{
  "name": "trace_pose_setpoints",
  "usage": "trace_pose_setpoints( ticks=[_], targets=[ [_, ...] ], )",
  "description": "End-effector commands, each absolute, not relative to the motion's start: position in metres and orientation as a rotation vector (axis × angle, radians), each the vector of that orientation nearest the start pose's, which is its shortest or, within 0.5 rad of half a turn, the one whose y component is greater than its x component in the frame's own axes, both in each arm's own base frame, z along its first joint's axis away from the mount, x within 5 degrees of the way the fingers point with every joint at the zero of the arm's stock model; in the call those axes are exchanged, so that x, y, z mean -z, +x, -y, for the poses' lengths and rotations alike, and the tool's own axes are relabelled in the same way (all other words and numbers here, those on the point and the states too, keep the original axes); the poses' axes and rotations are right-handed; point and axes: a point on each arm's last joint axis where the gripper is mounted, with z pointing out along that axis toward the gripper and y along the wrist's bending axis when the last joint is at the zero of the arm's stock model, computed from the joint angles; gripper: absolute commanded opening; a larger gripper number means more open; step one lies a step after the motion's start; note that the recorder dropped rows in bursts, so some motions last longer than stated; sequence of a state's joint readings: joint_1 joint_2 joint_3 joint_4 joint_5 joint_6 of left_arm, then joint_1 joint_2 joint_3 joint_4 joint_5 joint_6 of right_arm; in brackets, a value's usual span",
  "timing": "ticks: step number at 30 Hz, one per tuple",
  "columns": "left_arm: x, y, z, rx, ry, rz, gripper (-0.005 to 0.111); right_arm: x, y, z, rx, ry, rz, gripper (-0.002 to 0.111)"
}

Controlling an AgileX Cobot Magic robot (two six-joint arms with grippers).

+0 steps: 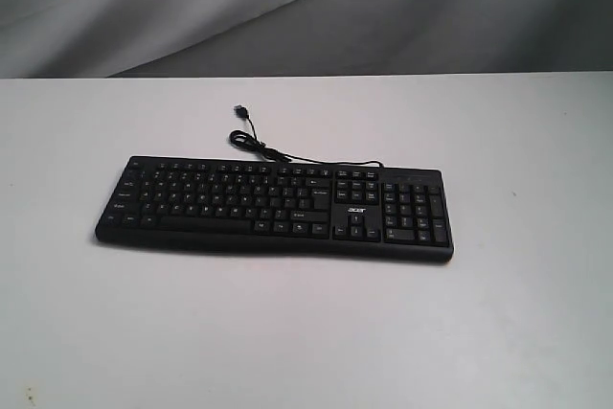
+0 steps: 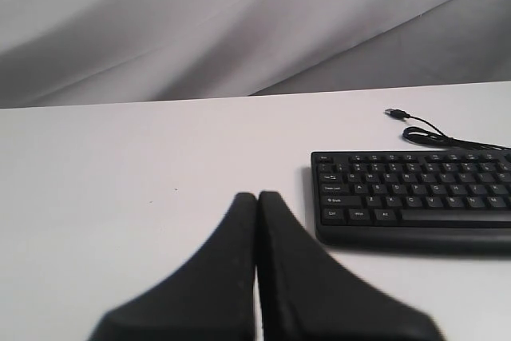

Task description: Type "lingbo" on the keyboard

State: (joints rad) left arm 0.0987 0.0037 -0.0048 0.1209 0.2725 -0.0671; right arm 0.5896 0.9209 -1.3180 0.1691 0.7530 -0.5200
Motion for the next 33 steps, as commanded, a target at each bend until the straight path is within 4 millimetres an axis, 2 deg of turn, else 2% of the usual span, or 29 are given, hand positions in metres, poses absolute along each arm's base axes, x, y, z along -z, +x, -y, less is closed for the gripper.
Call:
trace_pose_setpoints(
  ticks=[1,3,5,8,11,15,18,21,26,33],
  targets=[
    [-0.189,0.054,-0.008,-0.132,-0.071,-1.748,0.001,-0.498,0.108,-0.082,-0.189,-0.907,-1.46,0.0],
    [-0.189,0.054,-0.008,-0.132,-0.071,-1.748,0.001,-0.504,0.107,-0.073,-0.247,-0.74,-1.478,0.0],
    [-0.189,0.054,-0.008,-0.132,-0.071,-1.748,0.001,-0.498,0.113,-0.061,-0.235,-0.582,-1.563,0.0],
    [-0.189,0.054,-0.008,-0.132,-0.071,-1.748,0.001,-0.47,0.124,-0.042,-0.207,-0.347,-1.669,0.0],
    [-0.189,0.054,-0.008,-0.132,-0.071,-1.748,0.001,-0.424,0.13,-0.024,-0.14,-0.194,-1.714,0.0],
    [-0.189,0.054,-0.008,-0.132,-0.071,-1.748,0.001,-0.359,0.118,-0.004,-0.049,-0.022,-1.641,0.0],
    [-0.189,0.054,-0.008,-0.132,-0.071,-1.748,0.001,-0.319,0.104,0.002,-0.019,0.046,-1.611,0.0],
    [-0.189,0.054,-0.008,-0.132,-0.071,-1.748,0.001,-0.288,0.094,0.003,-0.007,0.056,-1.613,0.0],
    [-0.189,0.054,-0.008,-0.132,-0.071,-1.748,0.001,-0.259,0.084,0.003,-0.024,0.094,-1.627,0.0],
    [-0.189,0.054,-0.008,-0.132,-0.071,-1.748,0.001,-0.237,0.077,0.004,-0.075,0.164,-1.637,0.0]
  ],
)
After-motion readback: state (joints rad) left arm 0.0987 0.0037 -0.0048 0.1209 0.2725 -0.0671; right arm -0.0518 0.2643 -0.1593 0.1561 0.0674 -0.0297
